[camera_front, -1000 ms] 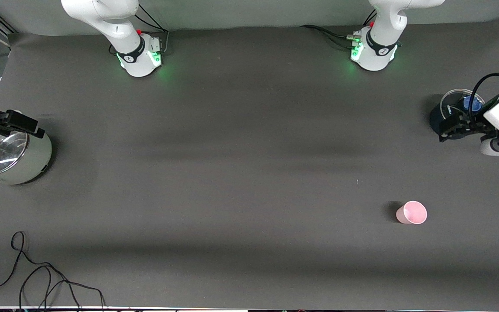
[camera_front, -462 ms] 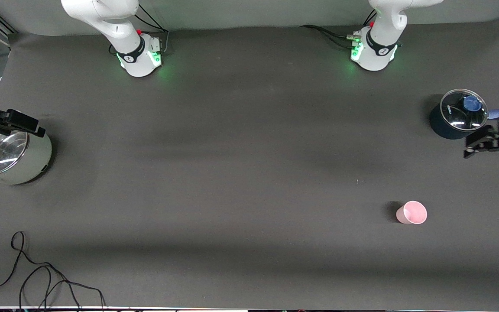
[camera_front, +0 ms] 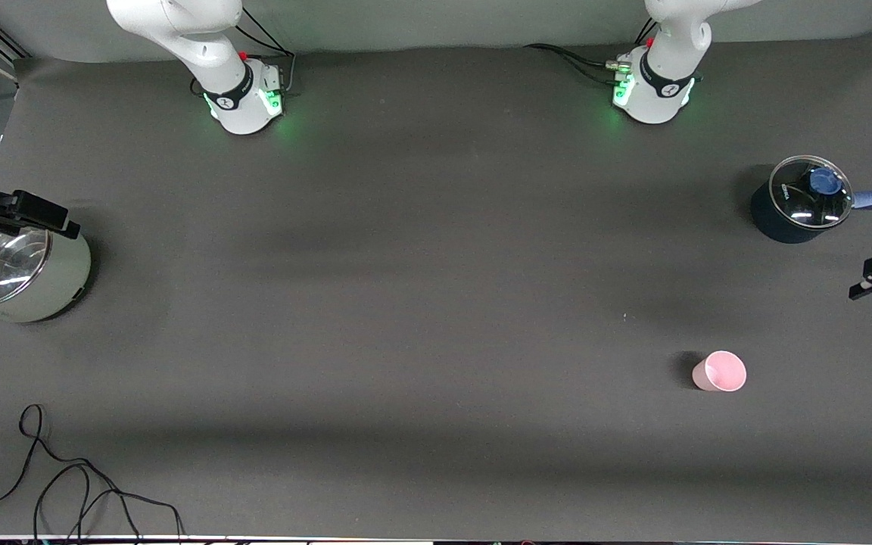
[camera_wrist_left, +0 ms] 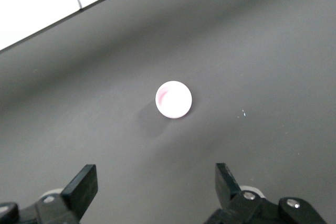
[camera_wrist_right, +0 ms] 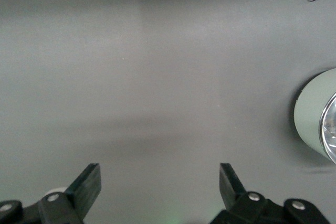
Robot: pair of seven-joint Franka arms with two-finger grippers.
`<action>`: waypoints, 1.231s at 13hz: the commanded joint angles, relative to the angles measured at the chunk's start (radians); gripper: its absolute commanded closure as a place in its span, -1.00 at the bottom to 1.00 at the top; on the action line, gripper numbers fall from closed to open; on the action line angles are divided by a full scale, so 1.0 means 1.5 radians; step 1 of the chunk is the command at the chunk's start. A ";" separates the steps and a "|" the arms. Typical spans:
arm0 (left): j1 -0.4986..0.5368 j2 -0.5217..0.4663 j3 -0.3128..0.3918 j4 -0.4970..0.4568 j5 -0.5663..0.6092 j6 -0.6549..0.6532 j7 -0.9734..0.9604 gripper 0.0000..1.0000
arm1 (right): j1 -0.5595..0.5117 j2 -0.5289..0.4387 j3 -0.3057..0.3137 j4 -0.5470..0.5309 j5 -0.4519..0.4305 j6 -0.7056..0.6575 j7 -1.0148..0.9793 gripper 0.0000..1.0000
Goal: Transfer pink cup from left to right arm
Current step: 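Move the left gripper down toward the pink cup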
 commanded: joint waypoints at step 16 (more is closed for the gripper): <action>0.202 0.480 -0.095 0.162 -0.445 -0.114 0.842 -0.96 | -0.003 0.002 0.000 0.008 0.010 -0.017 -0.014 -1.00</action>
